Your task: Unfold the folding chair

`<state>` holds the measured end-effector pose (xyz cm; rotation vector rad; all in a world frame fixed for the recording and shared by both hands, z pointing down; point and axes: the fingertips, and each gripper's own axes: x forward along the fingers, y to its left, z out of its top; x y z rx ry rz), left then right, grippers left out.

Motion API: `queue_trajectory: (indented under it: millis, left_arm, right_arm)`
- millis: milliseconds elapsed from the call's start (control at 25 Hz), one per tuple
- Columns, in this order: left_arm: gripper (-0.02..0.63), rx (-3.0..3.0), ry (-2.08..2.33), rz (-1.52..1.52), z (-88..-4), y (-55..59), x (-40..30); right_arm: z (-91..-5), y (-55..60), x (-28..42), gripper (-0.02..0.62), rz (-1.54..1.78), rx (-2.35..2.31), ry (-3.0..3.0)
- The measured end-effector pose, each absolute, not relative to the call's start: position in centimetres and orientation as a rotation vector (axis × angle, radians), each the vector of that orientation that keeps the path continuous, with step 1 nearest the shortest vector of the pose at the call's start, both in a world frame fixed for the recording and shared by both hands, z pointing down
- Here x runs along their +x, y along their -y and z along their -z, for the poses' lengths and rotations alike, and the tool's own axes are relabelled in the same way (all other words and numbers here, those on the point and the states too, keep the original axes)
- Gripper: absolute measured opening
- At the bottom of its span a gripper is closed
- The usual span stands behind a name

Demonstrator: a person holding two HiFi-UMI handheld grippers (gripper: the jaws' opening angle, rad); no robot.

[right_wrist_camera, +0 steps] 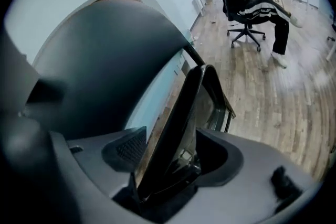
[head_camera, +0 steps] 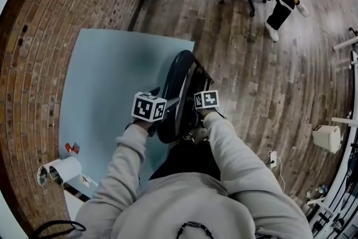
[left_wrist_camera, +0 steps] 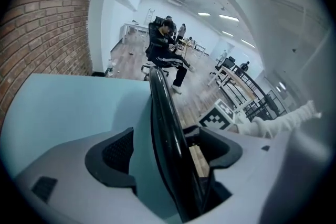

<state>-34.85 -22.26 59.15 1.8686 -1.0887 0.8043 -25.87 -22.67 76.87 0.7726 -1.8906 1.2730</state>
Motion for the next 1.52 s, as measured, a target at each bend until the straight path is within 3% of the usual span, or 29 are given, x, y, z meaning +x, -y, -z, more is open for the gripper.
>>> queue_trajectory:
  millis: [440,600,760,1160,1520]
  left_arm:
    - [0.366,1.825,0.861,-0.896,-61.7,21.6,-30.9]
    - [0.196,1.753,0.945,-0.944,-62.4,22.0,-31.8]
    - [0.072,1.705,0.946,-0.964,-62.5,22.3,-33.1]
    - [0.100,1.780,0.895,-1.059,-61.7,21.5,-30.1]
    - [0.098,1.776,0.905,-1.043,-62.1,20.0,-25.0]
  right_arm:
    - [-85.1,22.6,-28.8,0.281,-1.272,0.777,1.717]
    - [-86.0,22.7,-29.4,0.224,-1.230,0.803,1.691]
    - [-85.8,22.8,-29.2,0.207,-1.225,0.821,1.685]
    - [-84.6,21.8,-24.4,0.169,-1.261,0.818,1.742]
    - [-84.4,20.0,-11.3,0.156,-1.455,0.597,1.882]
